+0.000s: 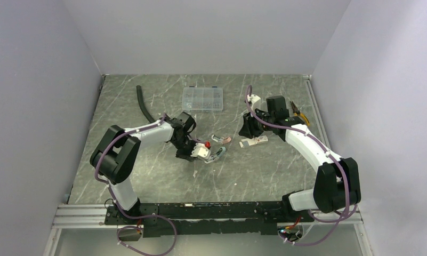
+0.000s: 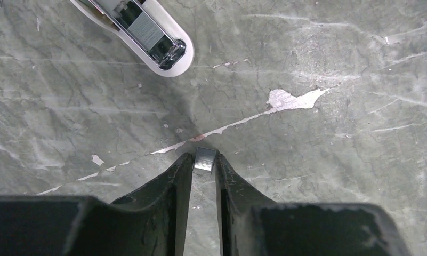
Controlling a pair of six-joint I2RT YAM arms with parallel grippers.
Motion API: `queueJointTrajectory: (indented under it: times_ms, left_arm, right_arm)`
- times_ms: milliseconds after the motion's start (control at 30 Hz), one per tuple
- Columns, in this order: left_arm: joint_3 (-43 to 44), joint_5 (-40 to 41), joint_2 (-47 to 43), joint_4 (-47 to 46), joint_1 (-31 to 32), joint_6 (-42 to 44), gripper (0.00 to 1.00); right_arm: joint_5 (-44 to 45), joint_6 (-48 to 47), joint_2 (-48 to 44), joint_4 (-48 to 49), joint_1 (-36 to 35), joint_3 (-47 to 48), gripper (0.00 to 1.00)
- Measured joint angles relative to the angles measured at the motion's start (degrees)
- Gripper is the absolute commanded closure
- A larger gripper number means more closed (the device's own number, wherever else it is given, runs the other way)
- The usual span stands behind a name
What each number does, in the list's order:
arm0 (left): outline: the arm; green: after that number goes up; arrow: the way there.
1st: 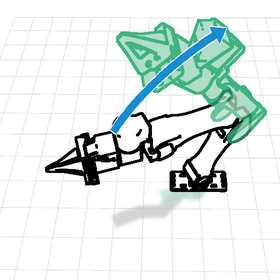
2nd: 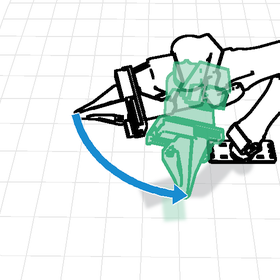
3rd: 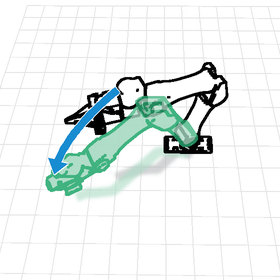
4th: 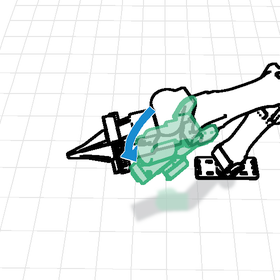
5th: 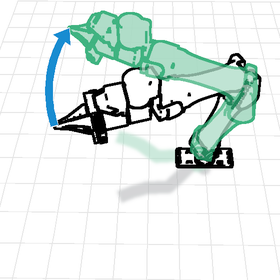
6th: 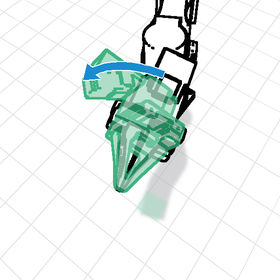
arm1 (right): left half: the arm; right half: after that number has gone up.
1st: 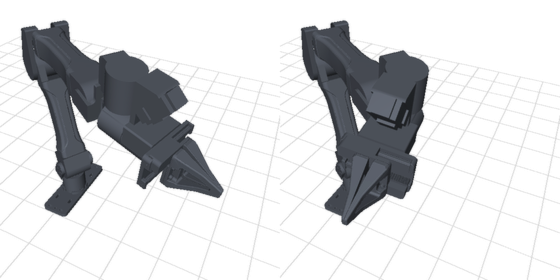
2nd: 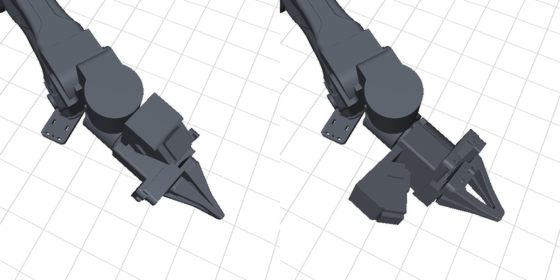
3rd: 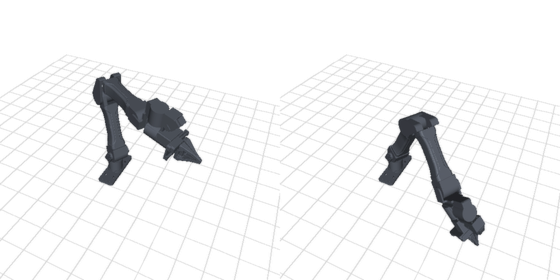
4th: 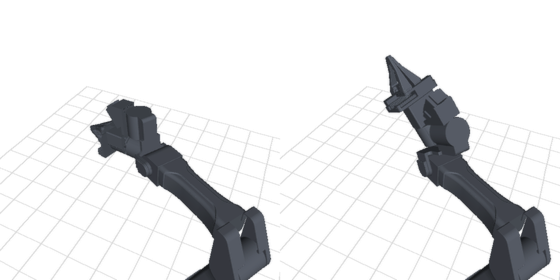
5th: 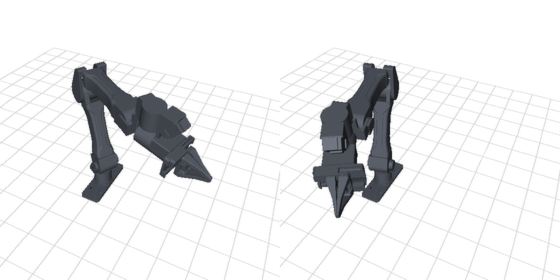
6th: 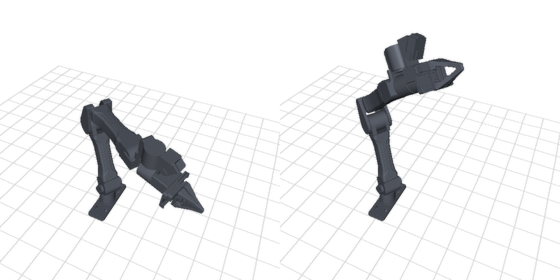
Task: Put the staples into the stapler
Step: Pick up the staple from the center of the board.
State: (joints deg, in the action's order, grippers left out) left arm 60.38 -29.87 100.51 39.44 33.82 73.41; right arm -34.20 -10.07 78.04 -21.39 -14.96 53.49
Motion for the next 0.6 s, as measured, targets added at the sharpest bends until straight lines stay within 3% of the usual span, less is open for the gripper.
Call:
queueJointTrajectory:
  times_ms: [167, 367, 600]
  left_arm:
    - [-0.17, 0.00, -0.17, -0.83, 0.02, -1.49, 0.82]
    - [-2.03, -1.99, -3.23, -2.67, -0.61, -6.75, 0.83]
    - [1.70, -13.09, -8.92, -2.80, -3.28, -17.27, 0.82]
  right_arm:
    - [-0.37, -0.02, 0.00, 0.00, 0.17, 0.00, 0.67]
    - [-2.36, -0.48, -0.17, -0.02, 0.63, 0.00, 0.67]
    - [-13.18, -3.41, -3.61, -0.22, 1.01, 0.44, 0.70]
